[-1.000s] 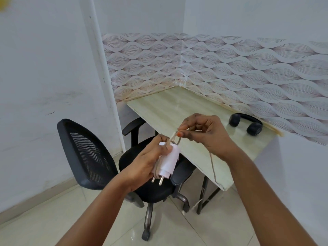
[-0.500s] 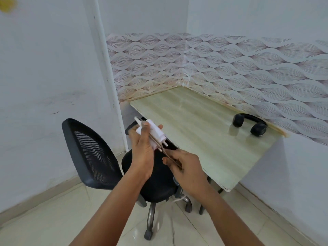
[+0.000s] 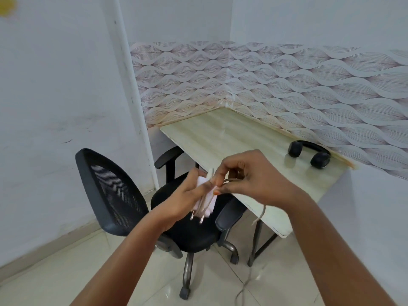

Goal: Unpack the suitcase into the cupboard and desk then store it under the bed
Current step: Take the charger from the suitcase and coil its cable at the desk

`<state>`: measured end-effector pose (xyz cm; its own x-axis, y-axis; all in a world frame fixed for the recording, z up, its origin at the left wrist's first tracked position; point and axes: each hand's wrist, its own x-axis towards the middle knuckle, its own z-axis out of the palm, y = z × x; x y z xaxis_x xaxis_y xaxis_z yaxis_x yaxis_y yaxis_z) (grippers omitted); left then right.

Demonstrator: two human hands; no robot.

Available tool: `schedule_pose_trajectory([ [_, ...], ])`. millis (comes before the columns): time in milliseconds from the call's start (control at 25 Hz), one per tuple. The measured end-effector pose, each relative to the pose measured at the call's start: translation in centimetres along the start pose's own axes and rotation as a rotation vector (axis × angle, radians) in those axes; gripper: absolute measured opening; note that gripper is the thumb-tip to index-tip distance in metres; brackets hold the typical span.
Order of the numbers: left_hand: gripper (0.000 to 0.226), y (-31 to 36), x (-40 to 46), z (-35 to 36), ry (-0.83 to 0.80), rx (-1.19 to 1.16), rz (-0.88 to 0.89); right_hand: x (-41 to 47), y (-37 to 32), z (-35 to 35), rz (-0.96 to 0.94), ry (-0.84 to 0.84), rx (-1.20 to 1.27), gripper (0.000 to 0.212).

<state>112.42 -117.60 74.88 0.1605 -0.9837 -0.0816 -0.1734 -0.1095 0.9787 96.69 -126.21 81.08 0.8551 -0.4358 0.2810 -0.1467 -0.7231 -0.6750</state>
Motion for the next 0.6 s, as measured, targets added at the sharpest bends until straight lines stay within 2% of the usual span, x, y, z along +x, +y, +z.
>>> schedule_pose_trajectory([
  [80, 0.071, -0.2, -1.1, -0.3, -0.212, -0.079, -0.005, 0.2, 0.4, -1.2, 0.003, 0.03, 0.07, 0.012],
  [120, 0.074, -0.2, -1.6, -0.4, -0.282, -0.158, 0.002, 0.3, 0.9, -1.5, 0.002, 0.085, 0.11, 0.012],
  [200, 0.064, 0.1, -2.2, -0.7, -0.328, -0.287, 0.013, 0.2, 2.4, -2.0, 0.019, 0.216, 0.243, 0.016],
  [320, 0.046, 0.8, -2.6, -0.9, -0.257, -0.415, 0.036, -1.0, 4.3, -1.5, 0.069, 0.242, 0.489, 0.033],
  [440, 0.049, 1.0, -2.2, -0.9, -0.158, -0.623, 0.073, -1.8, 4.7, -0.1, 0.15, 0.226, 0.692, 0.029],
  [520, 0.056, 0.7, -1.5, -0.7, -0.061, -0.696, 0.035, -1.6, 4.6, 1.5, 0.209, 0.281, 0.646, 0.017],
  [600, 0.058, 0.5, -0.8, -0.2, 0.033, -0.785, -0.004, -1.2, 4.4, 3.2, 0.231, 0.316, 0.382, 0.011],
])
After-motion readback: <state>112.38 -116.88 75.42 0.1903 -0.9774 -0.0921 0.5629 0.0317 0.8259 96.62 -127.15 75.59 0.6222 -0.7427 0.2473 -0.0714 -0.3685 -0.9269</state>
